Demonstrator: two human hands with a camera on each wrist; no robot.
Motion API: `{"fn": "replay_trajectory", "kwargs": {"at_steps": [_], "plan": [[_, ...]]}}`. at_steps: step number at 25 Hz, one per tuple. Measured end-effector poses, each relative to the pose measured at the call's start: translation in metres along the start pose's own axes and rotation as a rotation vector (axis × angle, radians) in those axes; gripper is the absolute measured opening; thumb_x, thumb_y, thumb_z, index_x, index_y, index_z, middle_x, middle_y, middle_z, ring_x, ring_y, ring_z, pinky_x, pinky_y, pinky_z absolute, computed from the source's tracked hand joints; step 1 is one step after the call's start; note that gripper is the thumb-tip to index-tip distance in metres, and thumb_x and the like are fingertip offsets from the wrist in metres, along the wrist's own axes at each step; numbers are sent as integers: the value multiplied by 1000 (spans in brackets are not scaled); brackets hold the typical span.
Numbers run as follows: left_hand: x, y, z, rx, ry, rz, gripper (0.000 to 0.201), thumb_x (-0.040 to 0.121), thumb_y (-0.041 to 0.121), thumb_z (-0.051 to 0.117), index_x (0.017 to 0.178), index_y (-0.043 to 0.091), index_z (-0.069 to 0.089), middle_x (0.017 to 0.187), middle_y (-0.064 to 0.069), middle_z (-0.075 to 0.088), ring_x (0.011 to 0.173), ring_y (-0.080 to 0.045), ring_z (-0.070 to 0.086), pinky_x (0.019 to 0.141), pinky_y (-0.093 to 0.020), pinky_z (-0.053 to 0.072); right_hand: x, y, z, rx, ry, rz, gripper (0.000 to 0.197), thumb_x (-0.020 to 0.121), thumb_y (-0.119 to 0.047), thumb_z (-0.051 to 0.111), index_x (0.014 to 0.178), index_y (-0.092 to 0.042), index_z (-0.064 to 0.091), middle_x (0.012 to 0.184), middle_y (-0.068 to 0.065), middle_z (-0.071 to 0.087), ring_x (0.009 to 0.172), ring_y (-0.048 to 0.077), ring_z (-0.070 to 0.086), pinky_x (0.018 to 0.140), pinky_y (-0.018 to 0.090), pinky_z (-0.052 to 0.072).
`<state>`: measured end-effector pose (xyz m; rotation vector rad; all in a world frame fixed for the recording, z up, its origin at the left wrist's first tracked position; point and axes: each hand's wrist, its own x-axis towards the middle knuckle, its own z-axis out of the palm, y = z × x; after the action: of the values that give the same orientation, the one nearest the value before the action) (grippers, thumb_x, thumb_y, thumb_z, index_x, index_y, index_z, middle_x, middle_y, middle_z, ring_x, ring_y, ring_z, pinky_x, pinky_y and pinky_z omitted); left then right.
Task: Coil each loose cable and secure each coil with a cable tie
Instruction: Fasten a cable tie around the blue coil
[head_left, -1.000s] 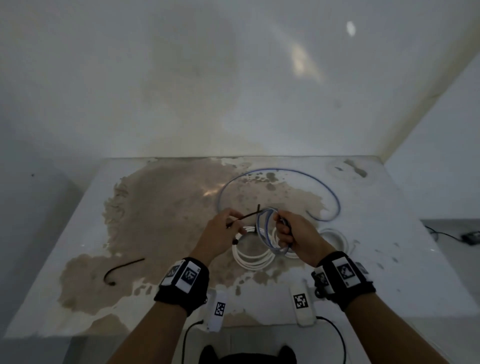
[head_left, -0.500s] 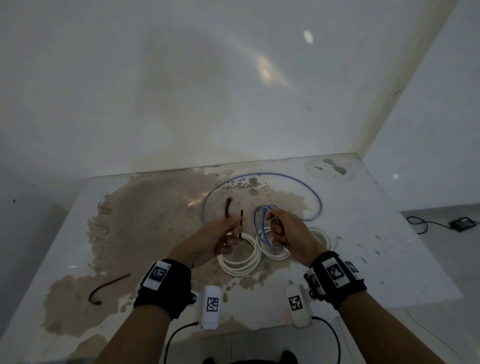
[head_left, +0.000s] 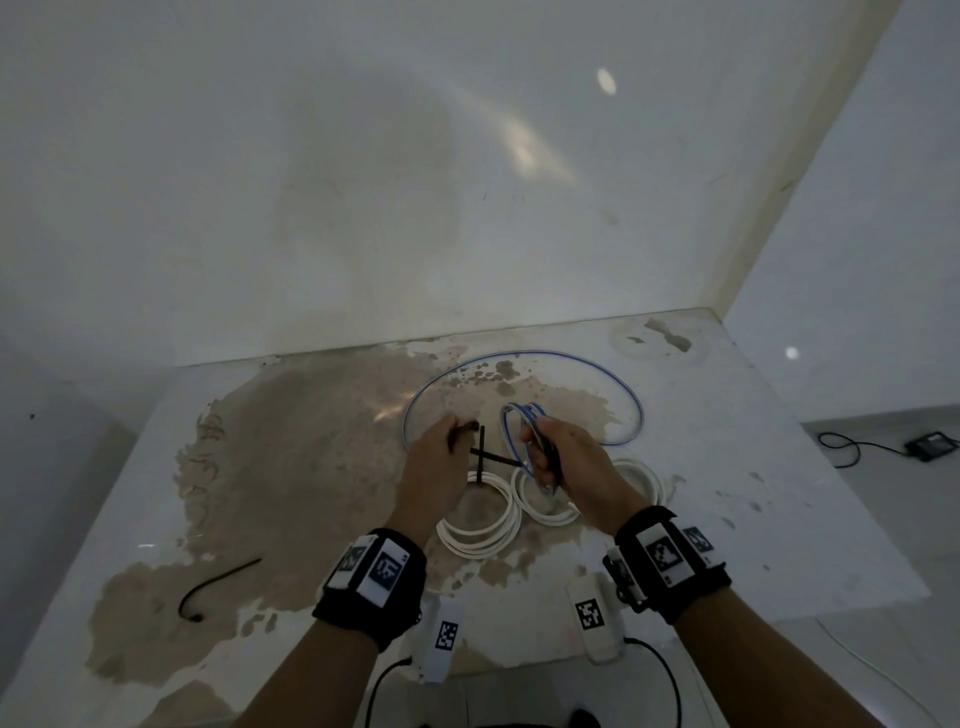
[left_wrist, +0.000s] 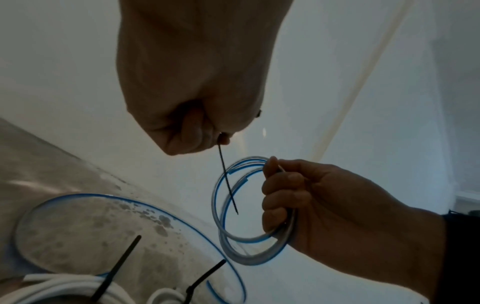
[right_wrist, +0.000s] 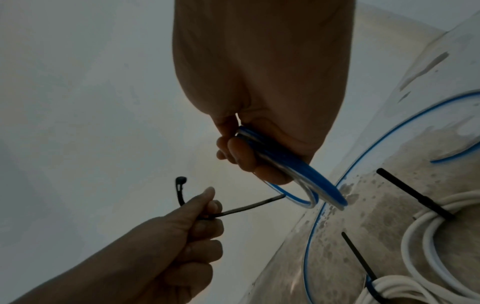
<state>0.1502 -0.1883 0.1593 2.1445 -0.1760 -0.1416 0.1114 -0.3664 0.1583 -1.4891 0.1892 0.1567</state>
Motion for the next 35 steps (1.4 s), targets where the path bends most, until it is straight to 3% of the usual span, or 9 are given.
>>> {"fn": "replay_trajectory", "kwargs": {"at_steps": [3,5,8,14,18,23,26,32,35], "plan": [[5,3,0,-128,-38,-122,45,97,40,54,77,-1,60,58,0,50,49,-10,44,53,-22,35,-2,-2,0,-92,-5,-31,38,108,-27,34,90,-7,61,62,1,45,52,14,40,54,27,38],[4,10,-5,-361,-152,-215,34,97,36,56,83,6,66,66,6,62,48,-4,46,52,-22,38,-2,-3,-1,-149,-6,-38,38,108,-27,35,90,-7,62,62,0,45,54,14,40,56,28,38],[0,15,-8,-499,-251,-165,28,103,27,45,96,10,67,85,6,70,55,-5,47,52,-21,38,-3,-3,0,-144,-17,-1,42,109,-30,32,89,-7,62,61,0,44,55,15,37,55,29,35],[-1,25,2,-648,-236,-210,27,105,21,38,101,11,63,90,2,66,60,-8,47,54,-22,35,0,-10,12,-200,93,-19,52,108,-39,27,81,-9,59,61,7,45,49,13,38,51,26,32],[2,28,7,-670,-267,-234,28,106,24,36,104,13,62,90,-1,65,63,-11,51,55,-24,38,7,-8,13,-348,250,-150,34,108,-27,34,99,-8,61,68,-2,52,55,6,48,50,13,37],[3,35,13,-471,-285,-122,31,106,33,31,133,29,45,96,-4,62,72,-15,60,62,-27,47,9,3,14,-545,368,-253,35,108,-29,34,113,-9,62,74,-4,57,62,13,51,56,27,35],[6,36,16,-420,-318,-124,39,104,42,29,135,28,48,107,-5,63,83,-14,66,67,-26,51,7,12,16,-569,406,-277,38,108,-26,33,129,-5,56,98,5,65,83,19,59,69,29,45],[9,38,26,-356,-355,-114,42,105,41,29,134,22,51,122,0,59,107,-16,63,85,-31,53,10,21,8,-600,530,-321,34,106,-19,41,135,-9,56,116,9,55,85,10,53,69,12,37],[10,36,31,-365,-399,-82,41,105,38,29,141,23,44,136,0,54,116,-14,60,88,-30,52,6,18,8,-601,406,-404,34,105,-17,43,136,-12,57,118,5,50,82,3,55,72,9,44]]}}
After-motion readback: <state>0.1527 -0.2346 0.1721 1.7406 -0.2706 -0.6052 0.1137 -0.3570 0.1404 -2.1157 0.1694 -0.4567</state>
